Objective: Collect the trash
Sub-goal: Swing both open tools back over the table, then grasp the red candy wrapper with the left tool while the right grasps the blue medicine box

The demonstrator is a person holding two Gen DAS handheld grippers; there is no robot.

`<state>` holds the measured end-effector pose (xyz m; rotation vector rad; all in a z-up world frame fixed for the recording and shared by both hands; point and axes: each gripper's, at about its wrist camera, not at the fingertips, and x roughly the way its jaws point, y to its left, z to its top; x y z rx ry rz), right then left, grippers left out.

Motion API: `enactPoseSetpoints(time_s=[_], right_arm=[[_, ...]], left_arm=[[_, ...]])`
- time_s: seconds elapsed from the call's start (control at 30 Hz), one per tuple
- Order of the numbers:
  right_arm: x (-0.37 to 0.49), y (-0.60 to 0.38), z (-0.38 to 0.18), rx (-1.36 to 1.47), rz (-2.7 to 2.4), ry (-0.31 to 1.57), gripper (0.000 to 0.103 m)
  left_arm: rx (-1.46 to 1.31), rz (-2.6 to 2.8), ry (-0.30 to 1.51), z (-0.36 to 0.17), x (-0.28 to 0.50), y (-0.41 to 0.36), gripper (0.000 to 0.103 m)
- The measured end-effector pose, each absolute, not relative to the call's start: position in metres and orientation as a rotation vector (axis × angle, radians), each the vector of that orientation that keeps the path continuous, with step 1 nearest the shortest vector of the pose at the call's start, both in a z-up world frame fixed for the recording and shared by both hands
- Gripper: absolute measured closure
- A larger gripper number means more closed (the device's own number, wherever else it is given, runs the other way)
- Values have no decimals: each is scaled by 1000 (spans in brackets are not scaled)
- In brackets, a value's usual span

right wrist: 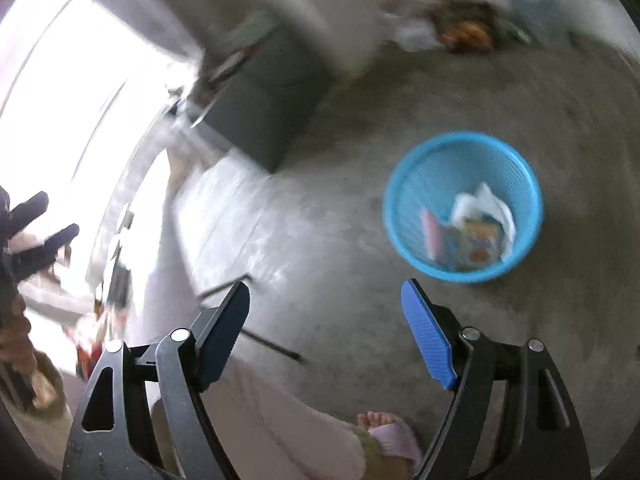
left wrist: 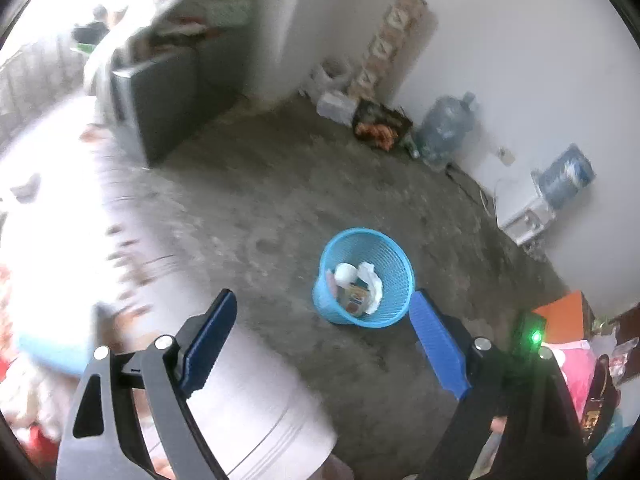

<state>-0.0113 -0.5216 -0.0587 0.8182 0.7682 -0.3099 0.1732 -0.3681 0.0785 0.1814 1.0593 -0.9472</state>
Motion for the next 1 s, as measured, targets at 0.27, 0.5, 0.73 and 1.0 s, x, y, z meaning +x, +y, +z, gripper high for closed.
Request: enactPoseSetpoints(time_s=[0.27,0.5,0.73,1.0], right_arm=[[48,-446,19,503,-46,743,22],[109,-374,45,396,173,777,20],[173,-313,58,268,284,838,16],[244,-271,39,76,256,965,15]], left_arm=[[-68,-669,902,138,188,-172,13],[-307,-479,854,134,181,-40,12],[-378,-403,887,106,180,15,12],[-467,-393,899,85,194,56,14]])
